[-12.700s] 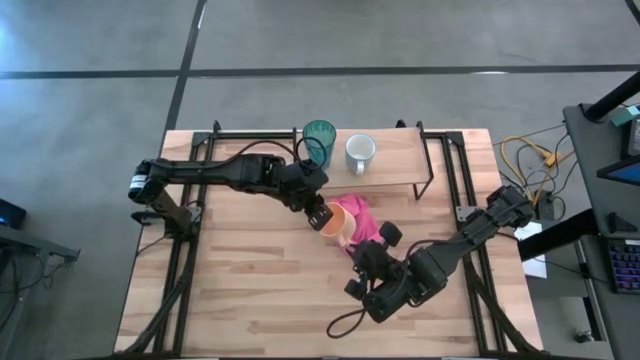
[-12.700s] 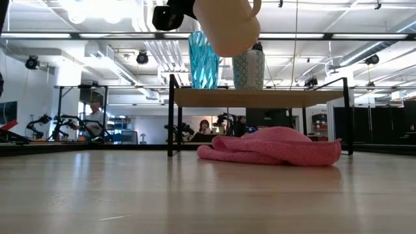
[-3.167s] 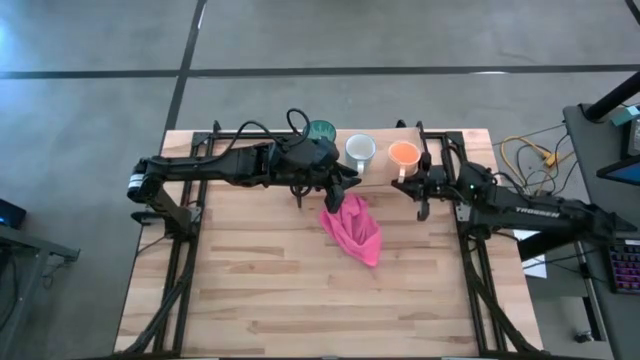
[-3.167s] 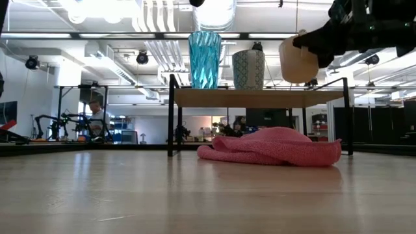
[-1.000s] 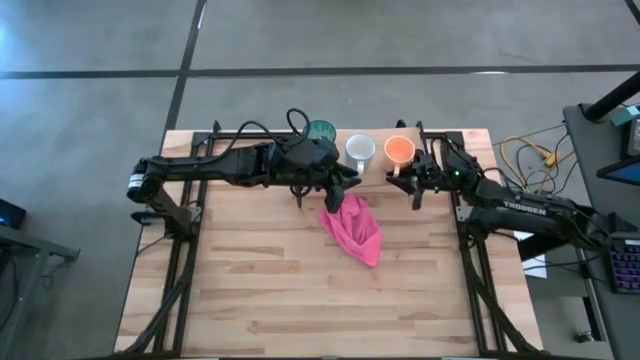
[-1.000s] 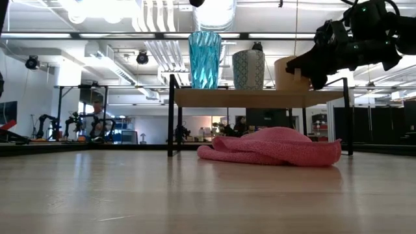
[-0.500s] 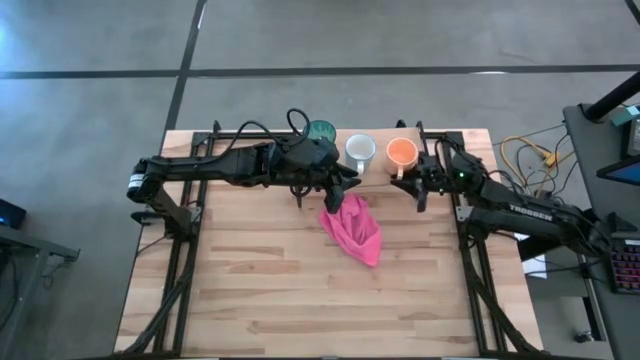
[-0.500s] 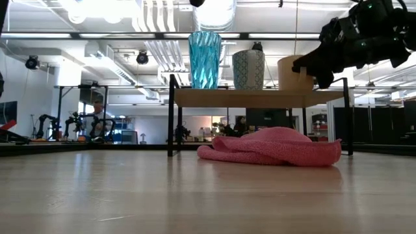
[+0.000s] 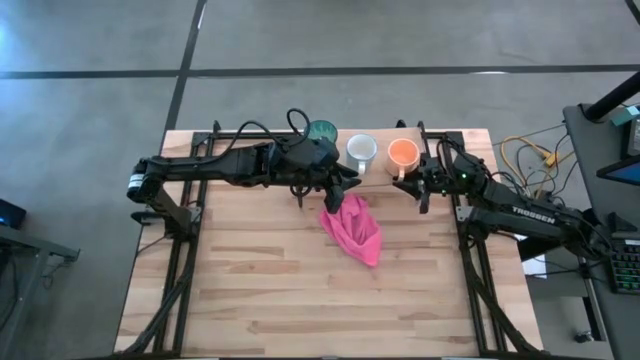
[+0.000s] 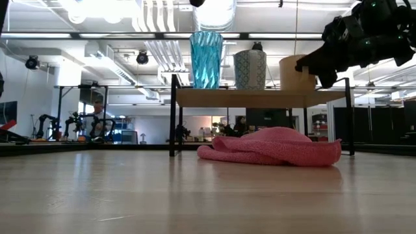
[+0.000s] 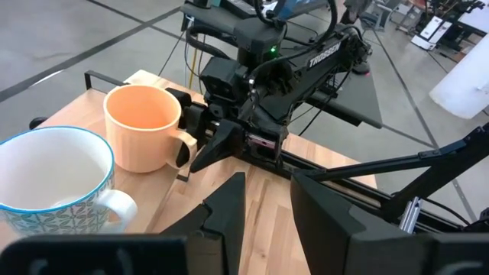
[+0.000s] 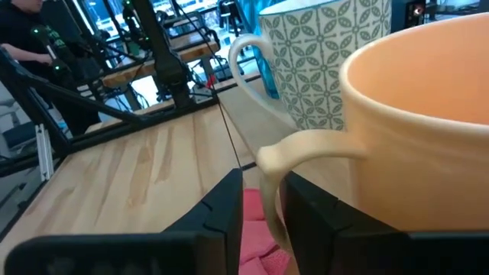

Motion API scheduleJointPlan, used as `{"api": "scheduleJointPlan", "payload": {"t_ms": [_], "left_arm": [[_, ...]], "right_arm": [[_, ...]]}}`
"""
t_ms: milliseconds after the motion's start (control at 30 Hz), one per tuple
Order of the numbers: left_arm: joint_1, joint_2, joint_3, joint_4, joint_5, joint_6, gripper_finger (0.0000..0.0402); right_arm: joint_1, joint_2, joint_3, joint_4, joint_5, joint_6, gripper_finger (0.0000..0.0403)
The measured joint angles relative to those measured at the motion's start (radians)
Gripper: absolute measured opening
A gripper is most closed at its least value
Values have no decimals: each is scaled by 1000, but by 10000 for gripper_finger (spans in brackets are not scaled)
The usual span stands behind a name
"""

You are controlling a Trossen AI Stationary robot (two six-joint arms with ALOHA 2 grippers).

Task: Stack small to large cups/mugs on shelf
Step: Put the yellow cup on the shelf

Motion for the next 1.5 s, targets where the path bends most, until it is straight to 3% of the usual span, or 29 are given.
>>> {"api": "scheduleJointPlan", "payload": {"t_ms": [567,1067,1500], "left_arm": [[0,0,0,0,14,0,92],[0,0,0,1,15,1,91],[0,0,0,1,16,1,91]], "right_arm": [[0,-38,7,11,9,7,86],[0,-37,273,-503,112,-90,82],[0,-37,254,-558,111,-49,82]]}}
